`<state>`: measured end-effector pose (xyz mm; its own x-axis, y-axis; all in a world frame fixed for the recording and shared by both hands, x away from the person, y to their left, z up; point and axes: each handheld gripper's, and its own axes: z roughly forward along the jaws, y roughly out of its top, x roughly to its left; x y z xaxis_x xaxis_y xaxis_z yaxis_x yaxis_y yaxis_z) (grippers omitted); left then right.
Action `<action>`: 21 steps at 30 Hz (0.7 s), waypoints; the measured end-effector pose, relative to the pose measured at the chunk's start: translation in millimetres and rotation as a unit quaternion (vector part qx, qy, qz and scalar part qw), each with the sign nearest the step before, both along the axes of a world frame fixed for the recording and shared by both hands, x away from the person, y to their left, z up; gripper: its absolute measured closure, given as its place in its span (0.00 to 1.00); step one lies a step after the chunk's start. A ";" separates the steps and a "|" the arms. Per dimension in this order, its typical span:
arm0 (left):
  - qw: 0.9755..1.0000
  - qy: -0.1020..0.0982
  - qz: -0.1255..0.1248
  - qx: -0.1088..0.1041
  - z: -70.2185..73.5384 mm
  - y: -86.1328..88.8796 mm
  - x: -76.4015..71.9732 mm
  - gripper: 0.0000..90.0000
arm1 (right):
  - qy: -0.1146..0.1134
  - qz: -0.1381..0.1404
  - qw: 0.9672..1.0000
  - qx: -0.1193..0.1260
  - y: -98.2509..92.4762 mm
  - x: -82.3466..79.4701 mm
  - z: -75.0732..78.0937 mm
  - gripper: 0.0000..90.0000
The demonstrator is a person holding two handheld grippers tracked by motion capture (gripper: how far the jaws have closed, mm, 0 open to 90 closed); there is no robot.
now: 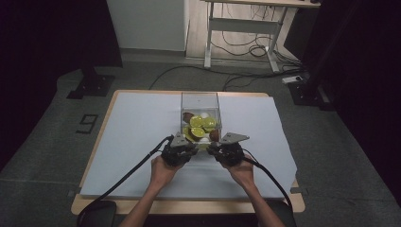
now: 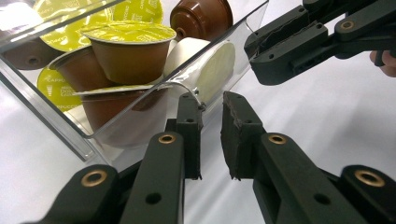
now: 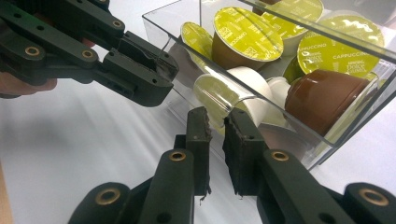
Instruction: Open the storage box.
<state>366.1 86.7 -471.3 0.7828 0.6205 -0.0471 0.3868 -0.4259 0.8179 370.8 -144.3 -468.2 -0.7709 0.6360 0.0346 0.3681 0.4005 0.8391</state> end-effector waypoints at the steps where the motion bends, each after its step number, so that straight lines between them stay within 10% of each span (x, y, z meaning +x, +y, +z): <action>1: 1.000 0.001 0.000 0.000 -0.1 0.1 -0.8 0.86 | 0.000 0.000 1.000 0.001 -0.1 -1.4 -0.3 0.88; 21: 1.000 0.001 -0.008 -0.005 -1.8 0.9 -23.0 0.86 | -0.007 0.010 1.000 -0.001 -0.8 -23.8 -1.5 0.88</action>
